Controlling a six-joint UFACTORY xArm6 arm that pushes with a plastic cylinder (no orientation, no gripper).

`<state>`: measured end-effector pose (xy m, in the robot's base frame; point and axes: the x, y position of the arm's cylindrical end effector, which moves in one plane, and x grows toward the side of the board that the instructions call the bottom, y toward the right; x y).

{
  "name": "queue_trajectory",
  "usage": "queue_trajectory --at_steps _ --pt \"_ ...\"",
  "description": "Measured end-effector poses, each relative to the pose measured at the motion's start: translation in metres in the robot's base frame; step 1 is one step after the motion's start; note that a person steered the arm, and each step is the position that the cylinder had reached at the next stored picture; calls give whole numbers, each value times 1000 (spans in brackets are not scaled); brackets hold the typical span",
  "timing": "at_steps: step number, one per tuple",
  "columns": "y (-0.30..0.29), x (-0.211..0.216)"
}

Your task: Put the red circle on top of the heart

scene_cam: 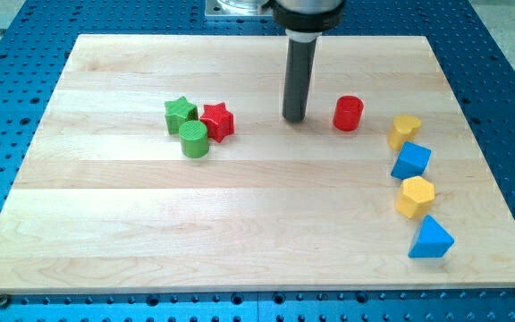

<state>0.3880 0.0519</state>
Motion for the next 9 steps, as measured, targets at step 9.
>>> queue_trajectory --at_steps 9 --pt "125 -48"
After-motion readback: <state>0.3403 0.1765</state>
